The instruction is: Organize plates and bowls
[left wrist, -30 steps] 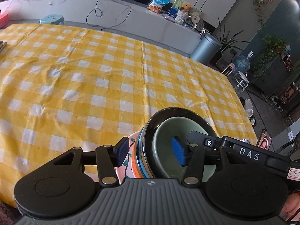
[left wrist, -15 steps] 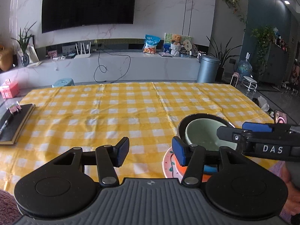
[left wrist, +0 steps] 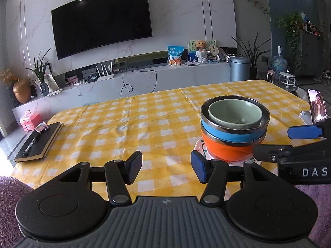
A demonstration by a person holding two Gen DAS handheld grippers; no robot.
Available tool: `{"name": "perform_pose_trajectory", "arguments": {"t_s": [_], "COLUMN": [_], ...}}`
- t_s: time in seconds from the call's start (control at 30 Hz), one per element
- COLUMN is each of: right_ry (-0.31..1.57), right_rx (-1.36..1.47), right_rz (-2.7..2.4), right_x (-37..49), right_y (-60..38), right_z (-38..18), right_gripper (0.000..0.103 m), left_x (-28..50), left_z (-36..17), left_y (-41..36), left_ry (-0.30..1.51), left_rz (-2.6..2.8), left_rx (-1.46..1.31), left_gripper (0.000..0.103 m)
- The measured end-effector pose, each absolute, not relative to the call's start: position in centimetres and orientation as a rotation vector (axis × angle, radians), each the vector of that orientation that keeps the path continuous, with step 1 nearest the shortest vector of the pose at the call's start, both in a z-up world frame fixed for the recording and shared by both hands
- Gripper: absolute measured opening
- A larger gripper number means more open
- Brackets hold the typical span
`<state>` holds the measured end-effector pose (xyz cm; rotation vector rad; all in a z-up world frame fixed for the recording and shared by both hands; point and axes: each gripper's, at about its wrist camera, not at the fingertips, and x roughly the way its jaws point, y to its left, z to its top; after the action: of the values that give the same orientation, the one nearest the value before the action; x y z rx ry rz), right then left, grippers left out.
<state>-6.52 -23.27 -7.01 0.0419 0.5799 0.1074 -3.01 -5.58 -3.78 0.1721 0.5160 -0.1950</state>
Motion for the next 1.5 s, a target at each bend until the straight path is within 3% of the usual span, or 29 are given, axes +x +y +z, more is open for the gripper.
{"name": "perform_pose_trajectory", "arguments": {"t_s": [0.5, 1.5], "right_ry": [0.536, 0.547], "right_rx": [0.013, 0.015], "right_rz": [0.03, 0.036], "right_x": [-9.5, -9.5], "right_y": [-22.4, -22.7], "right_z": [-7.9, -8.6], "right_gripper": [0.085, 0.087], "left_x": [-4.2, -4.4], "left_z": [-6.2, -6.8], "left_y": [-6.4, -6.4], "left_ry": [0.559, 0.595], "left_rz": [-0.123, -0.112], "left_rx": [0.231, 0.239], "left_gripper": [0.085, 0.086]}}
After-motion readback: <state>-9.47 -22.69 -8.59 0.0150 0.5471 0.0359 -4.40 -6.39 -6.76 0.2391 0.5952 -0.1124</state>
